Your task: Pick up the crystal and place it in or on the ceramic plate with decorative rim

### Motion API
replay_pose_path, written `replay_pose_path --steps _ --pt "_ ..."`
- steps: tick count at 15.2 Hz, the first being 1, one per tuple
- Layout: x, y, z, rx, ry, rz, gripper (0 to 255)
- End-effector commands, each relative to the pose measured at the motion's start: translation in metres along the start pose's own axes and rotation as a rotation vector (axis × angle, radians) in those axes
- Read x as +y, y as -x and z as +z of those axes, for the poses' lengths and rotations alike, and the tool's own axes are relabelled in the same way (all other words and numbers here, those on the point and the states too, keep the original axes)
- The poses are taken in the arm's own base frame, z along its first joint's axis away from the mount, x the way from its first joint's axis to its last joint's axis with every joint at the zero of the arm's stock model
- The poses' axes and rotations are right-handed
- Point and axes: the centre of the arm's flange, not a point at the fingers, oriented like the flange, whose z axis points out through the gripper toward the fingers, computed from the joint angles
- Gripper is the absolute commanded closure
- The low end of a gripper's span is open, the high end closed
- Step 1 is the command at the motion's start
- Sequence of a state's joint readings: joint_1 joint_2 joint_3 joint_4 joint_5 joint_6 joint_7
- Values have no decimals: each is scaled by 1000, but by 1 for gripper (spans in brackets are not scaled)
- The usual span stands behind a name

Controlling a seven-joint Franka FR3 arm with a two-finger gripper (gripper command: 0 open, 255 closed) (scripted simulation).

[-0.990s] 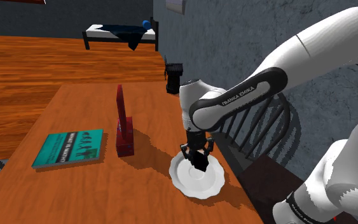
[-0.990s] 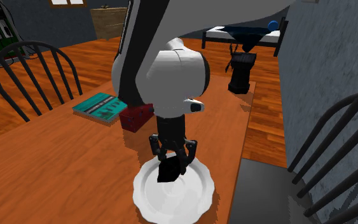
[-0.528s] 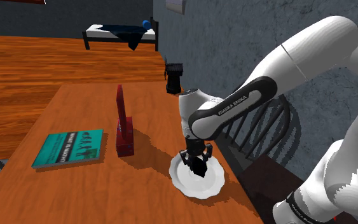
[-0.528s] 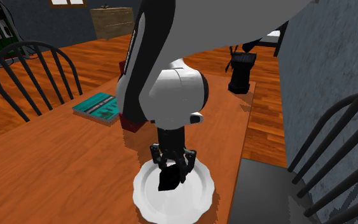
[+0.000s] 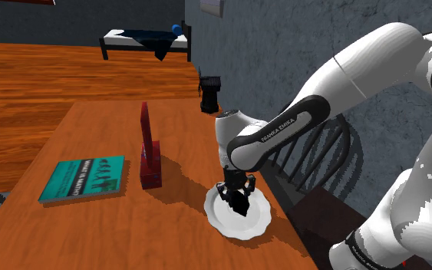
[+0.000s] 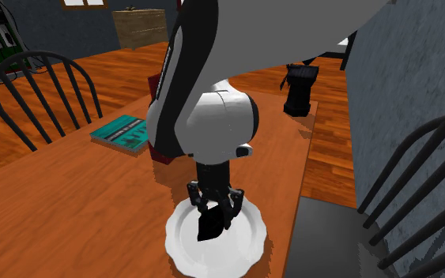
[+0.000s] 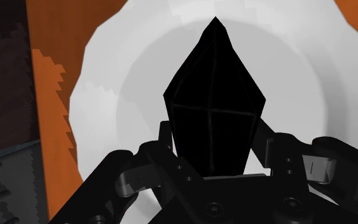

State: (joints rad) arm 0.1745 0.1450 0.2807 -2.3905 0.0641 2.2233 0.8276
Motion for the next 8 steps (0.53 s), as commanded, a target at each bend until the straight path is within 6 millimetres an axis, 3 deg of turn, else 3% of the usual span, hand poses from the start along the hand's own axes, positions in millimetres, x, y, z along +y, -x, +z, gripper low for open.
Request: replay_pose_path --steps 1,2,7,8 --pt "0 0 0 0 0 0 255" --pt "0 0 0 0 0 0 0" --pt "0 0 0 0 0 0 0" --pt "0 0 -13 0 0 0 0"
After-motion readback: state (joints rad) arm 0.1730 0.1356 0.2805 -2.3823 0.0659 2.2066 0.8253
